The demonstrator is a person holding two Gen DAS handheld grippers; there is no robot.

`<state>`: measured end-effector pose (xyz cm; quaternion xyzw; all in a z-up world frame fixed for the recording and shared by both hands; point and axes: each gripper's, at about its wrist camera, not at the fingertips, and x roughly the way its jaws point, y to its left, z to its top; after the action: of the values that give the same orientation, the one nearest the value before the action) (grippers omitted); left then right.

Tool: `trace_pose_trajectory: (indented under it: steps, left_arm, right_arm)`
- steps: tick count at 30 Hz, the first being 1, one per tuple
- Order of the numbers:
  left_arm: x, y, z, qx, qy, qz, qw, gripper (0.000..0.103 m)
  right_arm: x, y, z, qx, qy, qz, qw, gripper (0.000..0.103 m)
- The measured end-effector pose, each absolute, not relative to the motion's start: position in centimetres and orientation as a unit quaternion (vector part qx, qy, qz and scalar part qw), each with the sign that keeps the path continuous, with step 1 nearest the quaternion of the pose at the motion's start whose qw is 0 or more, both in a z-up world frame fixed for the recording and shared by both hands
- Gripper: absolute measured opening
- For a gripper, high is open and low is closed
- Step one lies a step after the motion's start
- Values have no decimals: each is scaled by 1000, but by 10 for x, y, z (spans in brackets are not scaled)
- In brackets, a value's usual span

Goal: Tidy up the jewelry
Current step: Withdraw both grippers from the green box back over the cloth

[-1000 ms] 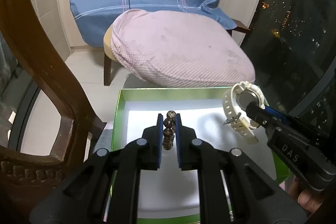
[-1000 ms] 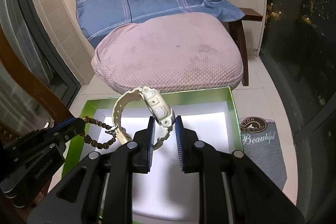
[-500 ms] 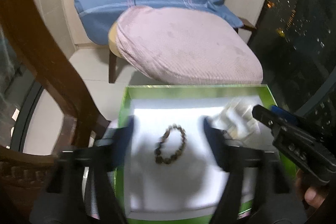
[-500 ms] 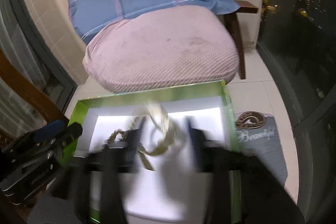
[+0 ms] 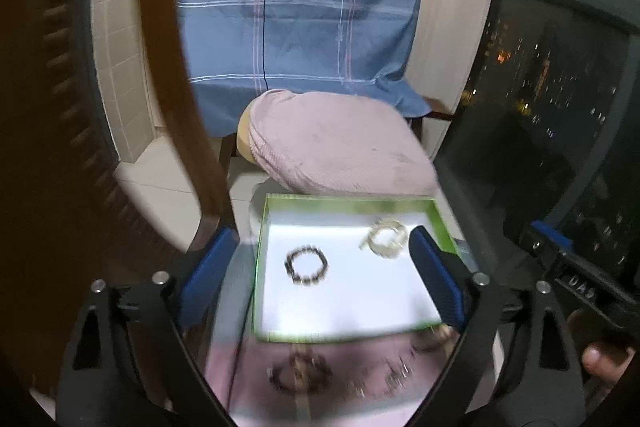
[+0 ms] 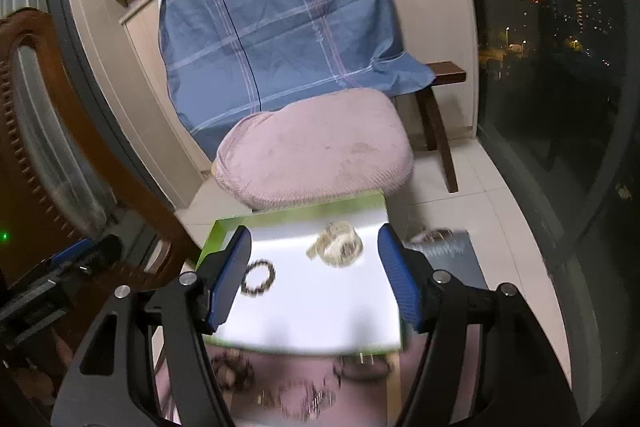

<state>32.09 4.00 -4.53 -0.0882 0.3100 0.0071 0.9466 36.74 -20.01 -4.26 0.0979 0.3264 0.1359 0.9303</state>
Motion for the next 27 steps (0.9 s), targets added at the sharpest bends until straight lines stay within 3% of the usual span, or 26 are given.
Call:
trace_pose_trajectory:
  steps: [5, 10, 18, 27]
  left_arm:
    - [225, 49, -73, -76, 280, 30, 957, 90]
    - [183, 59, -90, -84, 297, 41, 950, 90]
    - [172, 62, -100, -68, 305, 44, 949, 90]
    - [175, 46, -106, -70, 324, 19, 943, 90]
  right_arm:
    - [295, -216, -55, 73, 318, 137, 936, 65]
    - [239, -219, -51, 38, 293, 143, 945, 65]
    - [194, -208, -65, 34, 308, 171, 935, 67]
    - [202, -197, -79, 9, 325, 159, 932, 67]
